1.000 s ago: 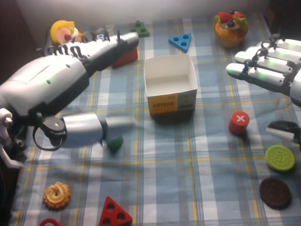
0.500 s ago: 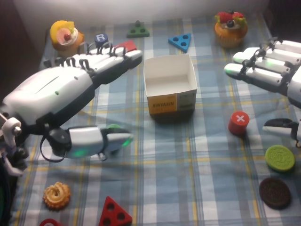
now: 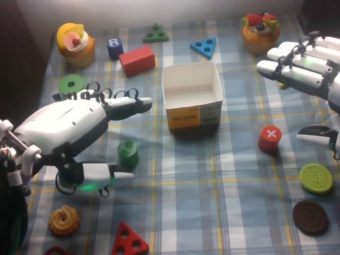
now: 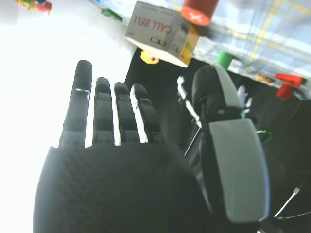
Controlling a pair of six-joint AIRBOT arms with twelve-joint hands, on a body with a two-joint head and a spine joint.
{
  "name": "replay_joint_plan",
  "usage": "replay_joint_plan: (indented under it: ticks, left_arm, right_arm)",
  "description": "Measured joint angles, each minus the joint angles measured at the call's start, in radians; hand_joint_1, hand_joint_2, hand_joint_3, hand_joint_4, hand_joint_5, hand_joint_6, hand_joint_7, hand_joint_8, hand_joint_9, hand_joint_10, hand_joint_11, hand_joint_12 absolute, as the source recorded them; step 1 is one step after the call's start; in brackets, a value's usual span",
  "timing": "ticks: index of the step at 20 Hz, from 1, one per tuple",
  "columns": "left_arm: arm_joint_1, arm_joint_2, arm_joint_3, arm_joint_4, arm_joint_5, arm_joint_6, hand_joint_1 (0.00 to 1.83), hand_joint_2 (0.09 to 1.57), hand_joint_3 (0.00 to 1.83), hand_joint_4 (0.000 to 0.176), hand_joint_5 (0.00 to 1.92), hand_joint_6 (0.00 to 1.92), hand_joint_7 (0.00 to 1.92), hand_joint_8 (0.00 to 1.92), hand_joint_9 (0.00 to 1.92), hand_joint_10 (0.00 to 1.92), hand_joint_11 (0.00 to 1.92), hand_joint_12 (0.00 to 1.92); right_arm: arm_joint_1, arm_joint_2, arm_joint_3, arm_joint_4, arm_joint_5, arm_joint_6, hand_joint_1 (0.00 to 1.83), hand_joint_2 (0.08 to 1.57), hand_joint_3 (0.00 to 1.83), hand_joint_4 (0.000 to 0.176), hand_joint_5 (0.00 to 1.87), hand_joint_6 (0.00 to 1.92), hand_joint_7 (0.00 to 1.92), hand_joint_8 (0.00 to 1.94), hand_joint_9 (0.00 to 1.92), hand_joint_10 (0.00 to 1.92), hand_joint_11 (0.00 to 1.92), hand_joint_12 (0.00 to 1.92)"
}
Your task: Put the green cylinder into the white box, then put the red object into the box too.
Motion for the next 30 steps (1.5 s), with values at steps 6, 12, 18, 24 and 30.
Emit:
replay_joint_plan:
  ticks: [6,12,18,24,30]
  left_arm:
    - [0.008,-0.047,0.024,-0.092,0.011,0.106,1.15,1.09,0.00,0.008,0.56,0.05,0.62,0.03,0.46,0.10,0.00,1.34]
    - [0.019,-0.062,0.047,-0.129,0.001,0.109,1.18,1.15,0.00,0.000,0.75,0.07,0.80,0.06,0.35,0.70,0.00,1.45]
    - [0.019,-0.085,0.073,-0.155,-0.002,0.108,1.12,1.29,0.00,0.000,0.58,1.48,0.76,1.44,0.32,1.19,0.00,1.65]
    - [0.019,-0.087,0.069,-0.155,-0.002,0.109,1.12,1.29,0.00,0.000,0.58,1.47,0.73,1.50,0.30,1.31,0.00,1.81]
    - [0.024,-0.053,0.022,-0.138,-0.025,0.109,1.05,1.18,0.00,0.037,0.30,0.29,0.33,0.27,0.02,0.83,0.00,1.31]
  right_arm:
    - [-0.002,0.000,0.000,0.000,0.008,0.008,0.60,1.31,0.00,0.000,0.00,0.00,0.00,0.00,0.00,0.09,0.00,0.64]
    - [-0.002,-0.003,0.000,0.000,0.008,0.011,0.59,1.31,0.00,0.000,0.00,0.00,0.00,0.00,0.01,0.05,0.00,0.65]
    - [-0.002,-0.003,0.002,0.000,0.007,0.012,0.60,1.31,0.00,0.000,0.00,0.00,0.00,0.00,0.00,0.05,0.00,0.69]
    - [-0.002,-0.004,0.002,0.000,0.009,0.012,0.58,1.32,0.00,0.000,0.00,0.00,0.00,0.00,0.02,0.05,0.00,0.80]
    - [-0.002,-0.004,0.002,0.000,0.009,0.016,0.57,1.33,0.00,0.000,0.00,0.00,0.00,0.00,0.01,0.05,0.00,0.69]
